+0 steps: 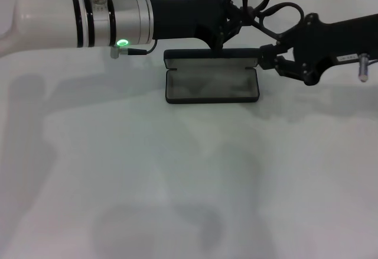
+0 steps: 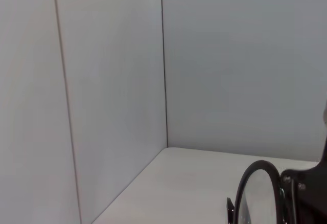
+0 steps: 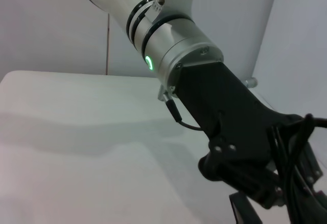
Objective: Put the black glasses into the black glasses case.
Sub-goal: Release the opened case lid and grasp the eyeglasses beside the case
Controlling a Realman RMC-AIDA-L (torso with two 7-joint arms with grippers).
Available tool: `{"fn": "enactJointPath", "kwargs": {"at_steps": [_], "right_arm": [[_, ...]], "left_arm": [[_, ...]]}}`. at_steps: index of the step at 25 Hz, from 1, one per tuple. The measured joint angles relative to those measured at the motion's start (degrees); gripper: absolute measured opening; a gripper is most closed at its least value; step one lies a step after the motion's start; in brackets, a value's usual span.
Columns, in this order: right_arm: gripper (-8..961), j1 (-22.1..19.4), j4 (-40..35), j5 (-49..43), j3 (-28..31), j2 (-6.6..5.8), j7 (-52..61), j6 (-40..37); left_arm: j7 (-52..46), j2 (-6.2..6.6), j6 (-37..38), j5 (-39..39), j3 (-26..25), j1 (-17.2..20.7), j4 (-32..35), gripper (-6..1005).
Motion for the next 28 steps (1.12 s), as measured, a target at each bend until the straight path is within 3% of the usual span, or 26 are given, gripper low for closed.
{"fn": "enactJointPath", "kwargs": {"at_steps": [4, 8, 13, 14, 21, 26, 28], "right_arm": [[163, -2.4, -3.54, -0.02, 0.64, -0.58, 1.5, -1.08], [162, -5.63, -7.07, 0.24, 4.05, 0.33, 1.65, -1.17], [162, -8.69, -8.94, 3.82, 6.84, 0.75, 0.95, -1.08], [163, -8.89, -8.94, 4.43, 7.1, 0.75, 0.67, -0.99], [164, -8.7, -7.98, 6.67, 7.75, 0.84, -1.33, 0.08], [313, -8.91, -7.63, 6.83, 7.53, 0.89, -1.05, 2.25], [335, -8.76, -6.7, 6.83, 7.55, 0.93, -1.03, 2.57]], "left_arm": [[-2.32, 0.21, -0.03, 0.08, 0.0, 0.0, -0.1, 36], [-9.92, 0.96, 0.62, 1.13, 0.0, 0.0, -2.14, 37], [-17.81, 2.93, 5.03, 5.67, -0.01, 0.32, -3.73, 39], [-18.56, 3.49, 6.69, 6.86, -0.01, 0.58, -3.8, 39], [-19.01, 4.34, 8.78, 13.33, 0.0, 0.09, -4.15, 42], [-20.87, 4.65, 8.83, 22.0, 0.0, -1.55, -4.91, 43], [-21.4, 4.07, 8.53, 24.37, 0.0, -2.03, -5.03, 44]]}}
